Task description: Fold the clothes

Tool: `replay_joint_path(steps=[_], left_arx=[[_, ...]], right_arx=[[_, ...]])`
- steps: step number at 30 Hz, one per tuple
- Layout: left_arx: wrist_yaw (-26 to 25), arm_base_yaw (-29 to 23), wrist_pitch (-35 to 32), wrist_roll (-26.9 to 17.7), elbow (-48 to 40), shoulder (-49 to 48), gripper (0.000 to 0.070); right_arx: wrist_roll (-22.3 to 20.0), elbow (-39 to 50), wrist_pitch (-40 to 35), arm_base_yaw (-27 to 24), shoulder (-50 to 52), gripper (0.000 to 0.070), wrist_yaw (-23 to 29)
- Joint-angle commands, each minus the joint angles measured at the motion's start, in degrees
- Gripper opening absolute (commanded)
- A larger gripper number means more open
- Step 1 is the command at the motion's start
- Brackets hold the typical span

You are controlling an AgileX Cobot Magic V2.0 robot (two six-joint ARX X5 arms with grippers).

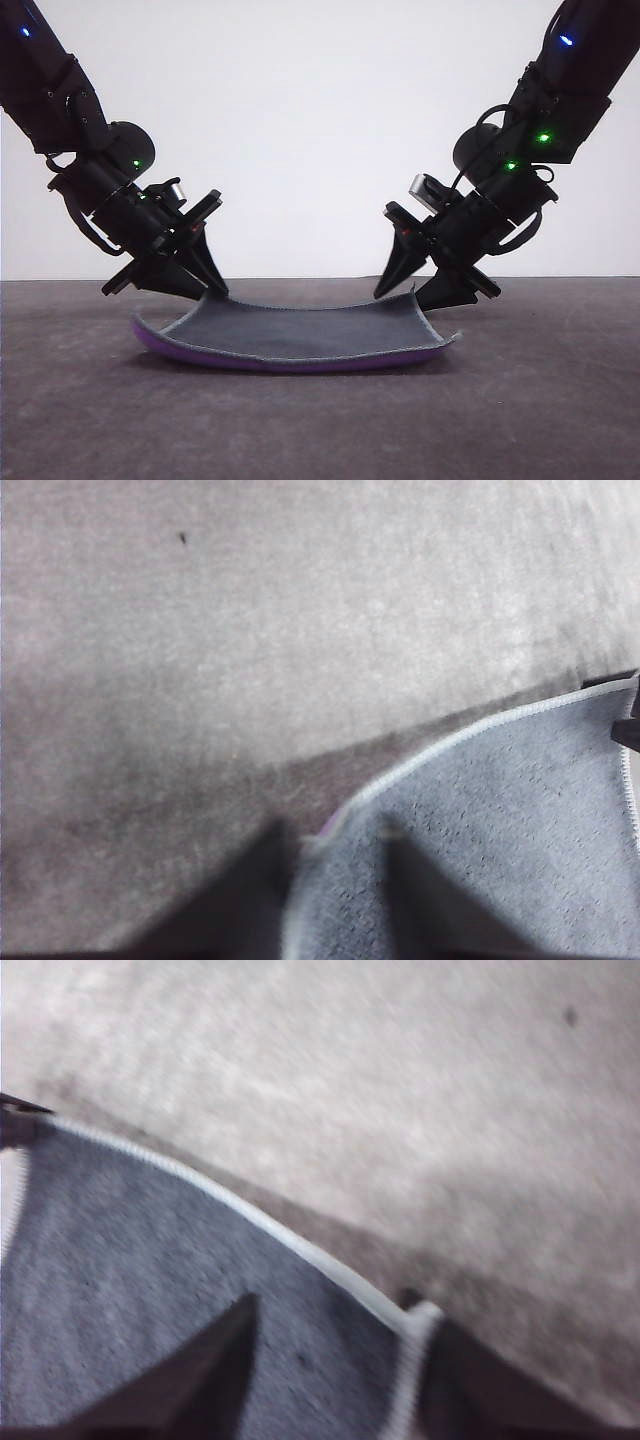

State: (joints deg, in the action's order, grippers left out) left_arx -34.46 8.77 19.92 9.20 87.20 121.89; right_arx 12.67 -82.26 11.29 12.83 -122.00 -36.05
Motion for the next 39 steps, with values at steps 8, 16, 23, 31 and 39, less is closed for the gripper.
replay_joint_path(steps=[8, 16, 23, 31, 39], left_arx=[[-0.36, 0.10, 0.43, -1.10, 1.40, 1.70, 0.0000], [-4.31, 0.06, 1.17, -1.21, 1.53, 1.57, 0.0000], [-8.10, -0.25, 5.10, -2.18, 2.88, 1.41, 0.0000], [-9.73, -0.82, 19.55, -8.40, 8.17, 1.27, 0.0000], [-11.04, -0.84, 35.04, -16.00, 11.19, 1.25, 0.0000]], right_arx=[[-1.22, -1.11, 2.25, -2.91, -1.97, 0.0071, -3.63], [-2.22, -1.11, 3.40, -4.48, -1.92, 0.0005, -11.10], [-3.72, -1.11, 6.82, -4.51, -1.86, 0.0005, -16.72], [-5.21, -1.11, 12.22, -5.30, -0.86, 0.0005, -25.29], [-9.60, -1.11, 21.06, -5.53, 2.02, 0.0005, -29.49]])
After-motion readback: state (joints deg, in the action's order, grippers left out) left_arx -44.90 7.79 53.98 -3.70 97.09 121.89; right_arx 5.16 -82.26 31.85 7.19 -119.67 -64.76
